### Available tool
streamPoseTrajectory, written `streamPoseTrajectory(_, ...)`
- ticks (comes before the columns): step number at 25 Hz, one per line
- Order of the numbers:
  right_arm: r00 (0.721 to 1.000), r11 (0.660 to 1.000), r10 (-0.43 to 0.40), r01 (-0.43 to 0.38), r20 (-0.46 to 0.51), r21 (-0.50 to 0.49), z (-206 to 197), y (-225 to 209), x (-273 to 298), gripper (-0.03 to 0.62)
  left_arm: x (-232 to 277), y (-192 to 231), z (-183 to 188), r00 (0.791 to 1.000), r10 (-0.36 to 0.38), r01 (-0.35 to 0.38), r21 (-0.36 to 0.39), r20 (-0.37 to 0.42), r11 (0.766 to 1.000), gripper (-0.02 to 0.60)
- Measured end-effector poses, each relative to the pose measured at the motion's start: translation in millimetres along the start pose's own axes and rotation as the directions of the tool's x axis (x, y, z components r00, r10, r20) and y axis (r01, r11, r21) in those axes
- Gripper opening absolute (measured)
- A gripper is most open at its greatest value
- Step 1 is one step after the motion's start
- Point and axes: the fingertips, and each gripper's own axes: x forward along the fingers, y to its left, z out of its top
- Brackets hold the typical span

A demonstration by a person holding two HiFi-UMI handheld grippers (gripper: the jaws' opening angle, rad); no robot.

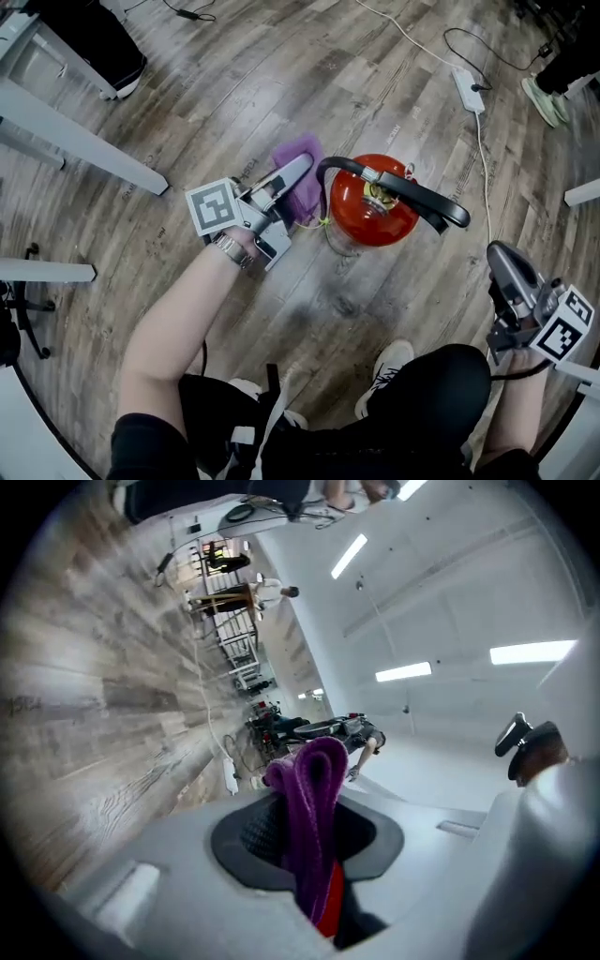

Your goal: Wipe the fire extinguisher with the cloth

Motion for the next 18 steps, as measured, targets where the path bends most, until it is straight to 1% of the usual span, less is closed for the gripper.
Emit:
streamPoseTrajectory(2, 1.000, 1.000, -0.003, 0.003, 0.005, -0.001, 1, -1, 0, 0.005, 5, -26, 8, 0.999, -0.015, 0.018, 0.098, -0.031, 0.995, 0.067)
streamPoseTrajectory(3, 1.000, 1.000, -0.003, 0.003, 0.007, -0.002, 1, -1, 0, 0.005, 8, -38, 9, 0.998, -0.010, 0.020, 0.166, -0.057, 0.986, 0.067)
streamPoseTrajectory(4, 1.000, 1.000, -0.003, 0.003, 0.010, -0.004, 2, -1, -1, 0.005, 11, -49, 10, 0.996, 0.003, 0.020, 0.253, -0.089, 0.967, 0.067)
streamPoseTrajectory(5, 1.000, 1.000, -0.003, 0.003, 0.011, -0.007, 3, -1, -1, 0.005, 14, -60, 11, 0.992, 0.023, 0.024, 0.353, -0.127, 0.935, 0.067)
streamPoseTrajectory(6, 1.000, 1.000, -0.002, 0.002, 0.011, -0.010, 3, -1, -1, 0.005, 18, -73, 11, 0.985, 0.044, 0.037, 0.450, -0.168, 0.892, 0.067)
streamPoseTrajectory(7, 1.000, 1.000, 0.002, -0.002, 0.007, -0.015, 3, -3, 0, 0.005, 23, -85, 9, 0.976, 0.060, 0.062, 0.530, -0.209, 0.845, 0.067)
streamPoseTrajectory(9, 1.000, 0.999, 0.012, -0.013, -0.013, -0.030, 0, -11, 4, 0.005, 32, -112, -1, 0.950, 0.082, 0.143, 0.650, -0.303, 0.746, 0.067)
streamPoseTrajectory(10, 0.999, 0.999, 0.011, -0.012, -0.030, -0.033, -4, -20, 7, 0.005, 36, -124, -9, 0.932, 0.099, 0.190, 0.700, -0.350, 0.688, 0.067)
streamPoseTrajectory(11, 0.999, 1.000, -0.002, 0.001, -0.050, -0.027, -10, -31, 10, 0.005, 40, -133, -17, 0.911, 0.129, 0.233, 0.748, -0.392, 0.622, 0.071)
streamPoseTrajectory(13, 0.996, 0.999, -0.049, 0.050, -0.078, 0.013, -21, -53, 16, 0.005, 44, -141, -33, 0.866, 0.220, 0.309, 0.826, -0.449, 0.471, 0.071)
streamPoseTrajectory(14, 0.995, 0.997, -0.066, 0.069, -0.080, 0.037, -24, -61, 17, 0.005, 45, -143, -38, 0.845, 0.266, 0.341, 0.851, -0.463, 0.399, 0.071)
streamPoseTrajectory(15, 0.994, 0.995, -0.073, 0.078, -0.077, 0.056, -26, -64, 18, 0.005, 46, -143, -41, 0.827, 0.305, 0.369, 0.865, -0.473, 0.340, 0.071)
streamPoseTrajectory(16, 0.995, 0.995, -0.073, 0.078, -0.072, 0.067, -27, -65, 18, 0.005, 47, -144, -44, 0.811, 0.332, 0.395, 0.869, -0.482, 0.297, 0.071)
streamPoseTrajectory(18, 0.996, 0.995, -0.064, 0.069, -0.069, 0.070, -31, -62, 18, 0.005, 50, -148, -50, 0.781, 0.368, 0.449, 0.863, -0.504, 0.230, 0.071)
